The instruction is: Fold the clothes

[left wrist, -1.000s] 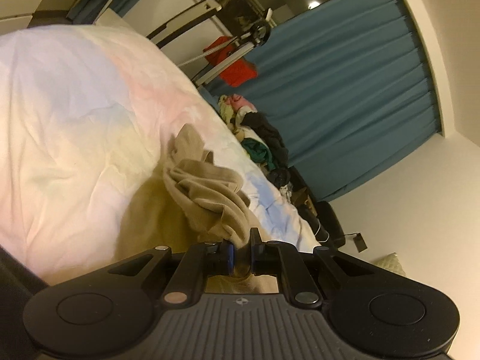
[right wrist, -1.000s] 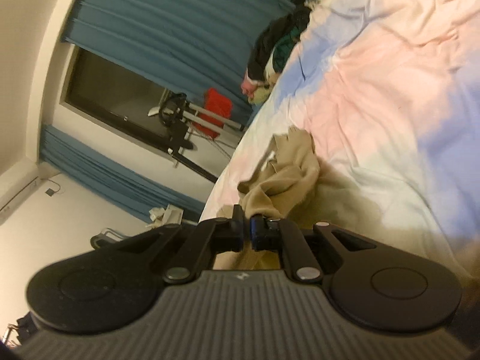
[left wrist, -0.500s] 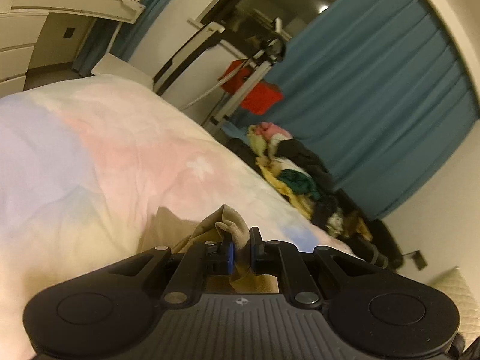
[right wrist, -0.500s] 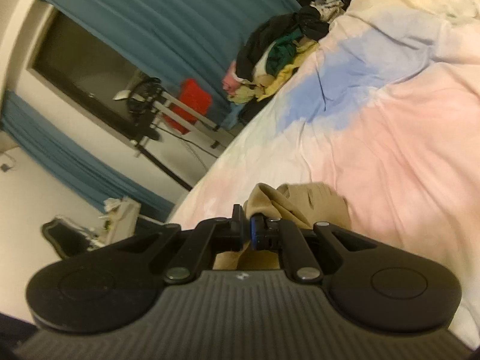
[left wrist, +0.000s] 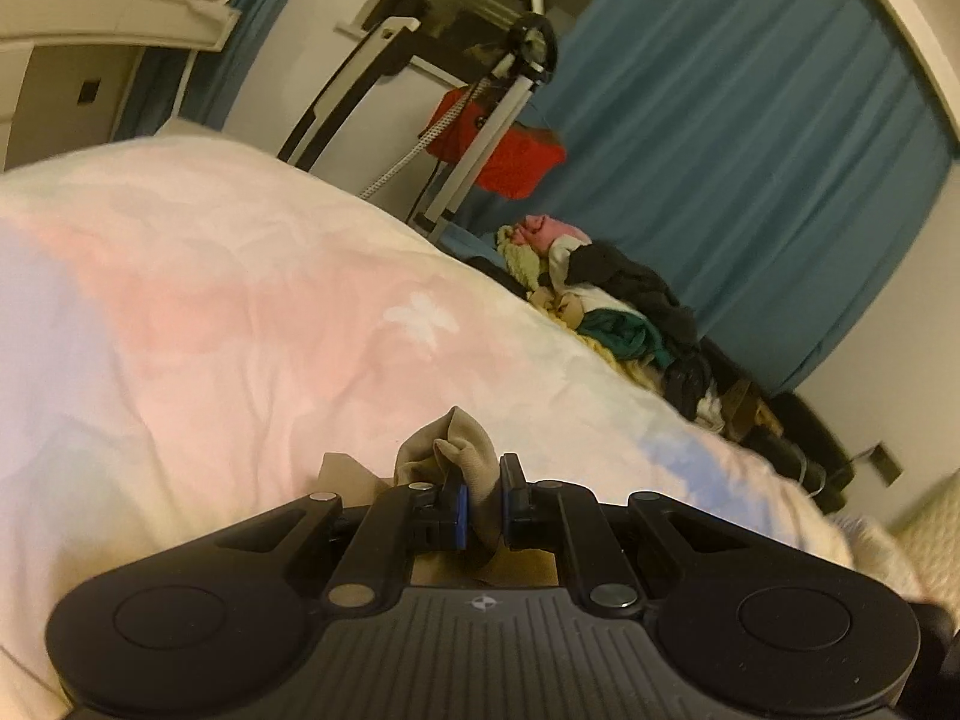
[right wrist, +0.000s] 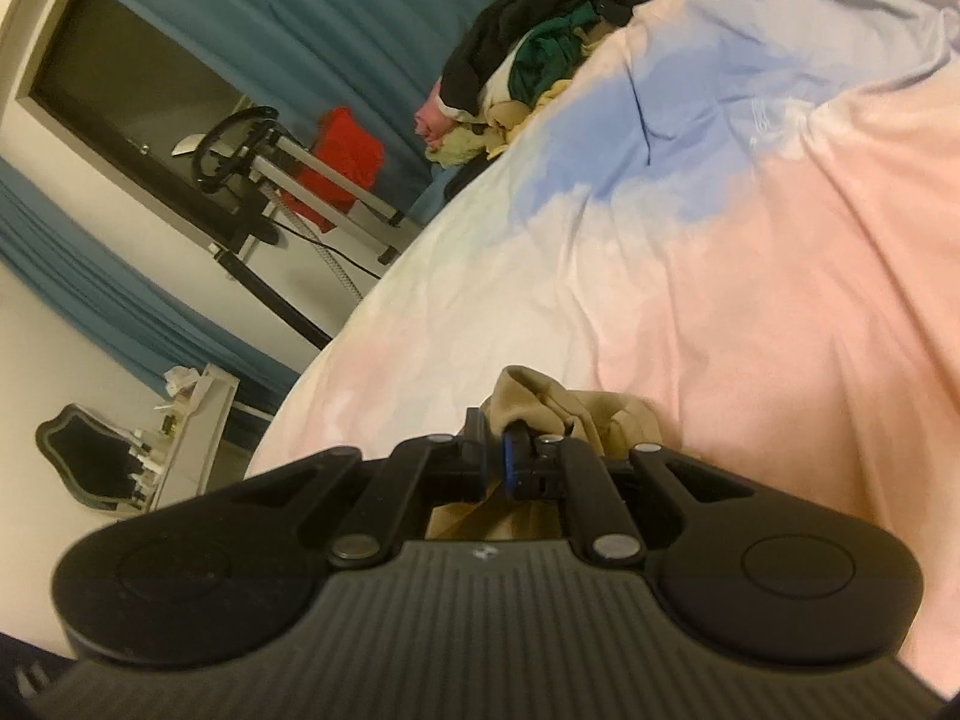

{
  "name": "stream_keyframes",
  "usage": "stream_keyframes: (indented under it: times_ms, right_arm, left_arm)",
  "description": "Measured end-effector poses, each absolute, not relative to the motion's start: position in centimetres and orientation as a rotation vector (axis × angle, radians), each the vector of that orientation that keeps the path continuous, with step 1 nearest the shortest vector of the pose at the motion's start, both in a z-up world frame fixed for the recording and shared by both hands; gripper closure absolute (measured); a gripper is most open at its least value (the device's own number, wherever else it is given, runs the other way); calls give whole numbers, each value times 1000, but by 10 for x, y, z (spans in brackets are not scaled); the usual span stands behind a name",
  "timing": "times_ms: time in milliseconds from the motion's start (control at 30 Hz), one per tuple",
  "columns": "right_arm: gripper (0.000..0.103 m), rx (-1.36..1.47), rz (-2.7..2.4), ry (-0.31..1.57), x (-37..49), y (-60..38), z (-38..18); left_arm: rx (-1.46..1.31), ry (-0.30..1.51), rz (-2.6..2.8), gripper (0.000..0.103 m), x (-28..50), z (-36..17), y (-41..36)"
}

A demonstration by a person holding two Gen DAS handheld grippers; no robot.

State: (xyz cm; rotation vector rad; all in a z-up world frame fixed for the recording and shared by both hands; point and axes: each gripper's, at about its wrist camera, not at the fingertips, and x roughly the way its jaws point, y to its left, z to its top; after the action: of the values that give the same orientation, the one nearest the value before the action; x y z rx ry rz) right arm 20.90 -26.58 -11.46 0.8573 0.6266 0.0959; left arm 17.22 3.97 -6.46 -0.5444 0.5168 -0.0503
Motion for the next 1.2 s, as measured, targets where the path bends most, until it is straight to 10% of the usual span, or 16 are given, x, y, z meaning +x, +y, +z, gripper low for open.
stream_keyframes:
  times_ms: [133, 233, 267, 333, 533, 733, 1200]
  right_arm:
    - [83, 787, 110, 661, 212, -262, -109]
    - [17, 782, 183, 639, 202, -260, -100]
    - [12, 775, 206, 630, 196, -259, -96]
    - [14, 735, 238, 621, 181, -254, -88]
    - [13, 554, 239, 587, 131, -241, -74]
    - [62, 312, 230, 594, 143, -214, -80]
    - [63, 211, 201, 629, 184, -194, -118]
  left_arm:
    - [-543, 535, -76, 90, 174, -67, 42]
    - [-497, 546, -126, 55, 170, -64, 38]
    - [-480, 538, -135, 38, 167, -63, 36]
    - [-438, 524, -130, 21, 159, -58, 29]
    - [-284, 515, -167, 12, 132, -51, 5]
    - [-181, 571, -166, 12, 126, -63, -10]
    - [-47, 611, -122, 12, 146, -87, -15]
